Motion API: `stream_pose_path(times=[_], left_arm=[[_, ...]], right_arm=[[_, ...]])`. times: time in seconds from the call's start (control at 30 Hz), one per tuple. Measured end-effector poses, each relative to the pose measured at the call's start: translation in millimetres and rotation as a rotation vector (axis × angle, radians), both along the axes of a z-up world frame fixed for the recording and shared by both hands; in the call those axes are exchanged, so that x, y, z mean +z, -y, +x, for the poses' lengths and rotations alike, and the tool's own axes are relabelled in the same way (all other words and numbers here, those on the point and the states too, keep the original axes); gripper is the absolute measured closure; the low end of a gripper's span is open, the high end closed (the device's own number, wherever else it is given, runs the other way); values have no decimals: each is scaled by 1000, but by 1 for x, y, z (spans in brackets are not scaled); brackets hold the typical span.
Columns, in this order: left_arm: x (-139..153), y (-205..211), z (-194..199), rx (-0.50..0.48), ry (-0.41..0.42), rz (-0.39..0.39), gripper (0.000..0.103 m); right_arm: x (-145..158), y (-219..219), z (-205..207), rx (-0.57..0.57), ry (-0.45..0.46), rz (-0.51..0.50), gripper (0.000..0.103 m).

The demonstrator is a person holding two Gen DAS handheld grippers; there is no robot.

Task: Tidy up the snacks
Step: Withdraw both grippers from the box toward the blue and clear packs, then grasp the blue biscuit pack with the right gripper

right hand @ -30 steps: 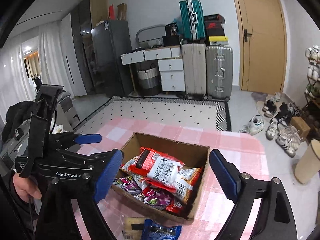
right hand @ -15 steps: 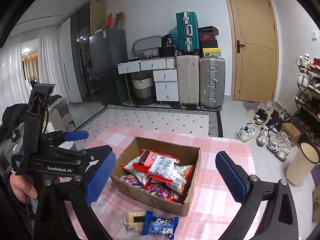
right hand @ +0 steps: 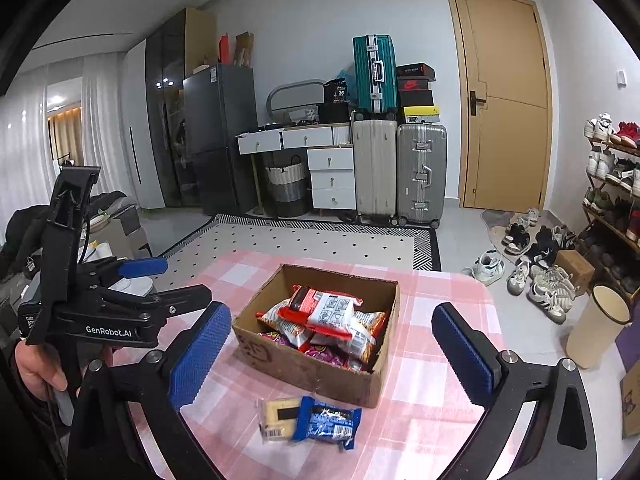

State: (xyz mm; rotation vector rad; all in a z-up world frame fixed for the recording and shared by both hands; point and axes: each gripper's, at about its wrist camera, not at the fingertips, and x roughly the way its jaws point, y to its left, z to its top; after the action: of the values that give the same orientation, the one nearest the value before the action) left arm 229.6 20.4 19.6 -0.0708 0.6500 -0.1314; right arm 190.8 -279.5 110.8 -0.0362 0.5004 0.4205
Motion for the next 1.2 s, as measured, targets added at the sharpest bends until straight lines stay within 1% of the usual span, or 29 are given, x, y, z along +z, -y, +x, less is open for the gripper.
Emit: stream_pose_path(times=[0.2,0.33,0.43,0.67,0.93,1.2], left_arm=[[-10,-3,-20,17,-2,-9,1],[-19,0,-33,44,17,21,1],[-28,3,-40,35,11,21,1],[-55,2,-44,50,-34,-25,1],[-90,3,-40,49,-93,-36,1],[-118,-1,-39,54,-146,-58,1]], right_arm=[[-9,6,-14,-6,-8,19,1],[-22,10,-20,-21,-32,41,1],[-35,14,-22,-29,-58,57,1],[-67,17,-23,-34,-115,85,1],[-116,9,-10,-22,-223,102,1],[-162,-2,20,-4,-330,112,1]])
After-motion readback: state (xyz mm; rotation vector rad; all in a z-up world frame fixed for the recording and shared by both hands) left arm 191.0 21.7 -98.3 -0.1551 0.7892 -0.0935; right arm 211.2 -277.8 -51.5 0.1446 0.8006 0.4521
